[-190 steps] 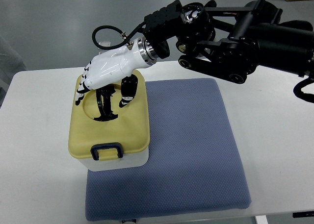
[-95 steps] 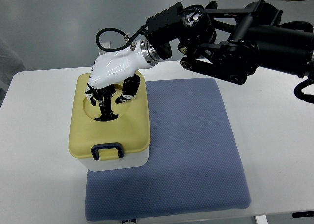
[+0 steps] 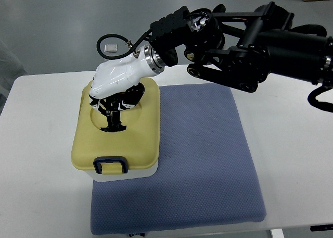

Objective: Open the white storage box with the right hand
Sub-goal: 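Lift the yellow lid up off the white box with the right hand, then lower the held yellow lid onto the blue mat beside the box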

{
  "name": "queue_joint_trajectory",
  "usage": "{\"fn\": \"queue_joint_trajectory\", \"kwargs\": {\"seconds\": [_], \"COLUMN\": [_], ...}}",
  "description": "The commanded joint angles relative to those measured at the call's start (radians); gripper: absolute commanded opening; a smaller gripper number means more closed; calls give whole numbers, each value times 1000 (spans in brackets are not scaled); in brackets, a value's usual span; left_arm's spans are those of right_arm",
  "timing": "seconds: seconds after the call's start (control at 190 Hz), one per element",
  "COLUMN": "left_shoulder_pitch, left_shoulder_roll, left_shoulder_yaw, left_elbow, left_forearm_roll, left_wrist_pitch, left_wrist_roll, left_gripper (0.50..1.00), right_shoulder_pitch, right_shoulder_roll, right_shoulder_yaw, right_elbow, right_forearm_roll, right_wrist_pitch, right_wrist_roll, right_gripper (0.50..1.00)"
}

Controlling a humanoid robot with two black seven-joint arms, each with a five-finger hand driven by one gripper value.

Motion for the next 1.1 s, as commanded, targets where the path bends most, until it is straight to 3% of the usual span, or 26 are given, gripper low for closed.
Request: {"fn": "queue_joint_trajectory", "kwargs": {"seconds": [0.0, 0.285, 0.617, 0.907, 1.097], "left_shoulder_pitch": [0, 0, 0, 0, 0], "left_shoulder_roll": [0, 0, 0, 0, 0], "left_shoulder_yaw": [0, 0, 0, 0, 0], "left_elbow": [0, 0, 0, 0, 0], "left_forearm_roll": [1, -1, -1, -1, -1], "left_wrist_pitch": [-1, 0, 0, -1, 0], "left_wrist_roll": [0, 0, 0, 0, 0], "left_gripper": [1000, 1000, 1000, 1000, 1000], "right_shoulder_pitch": [3, 37, 34, -29, -89], "right_shoulder_roll": [0, -23, -170, -250, -293], "right_shoulder_yaw": [2, 82, 121, 118, 111], "right_elbow": [-2, -22, -91, -190, -201], "right_forearm_roll": [2, 38, 72, 75, 74], "right_wrist_pitch": [0, 12, 15, 8, 1], "right_wrist_roll": [1, 5, 4, 4, 5], "right_gripper": [500, 500, 500, 500, 500]}}
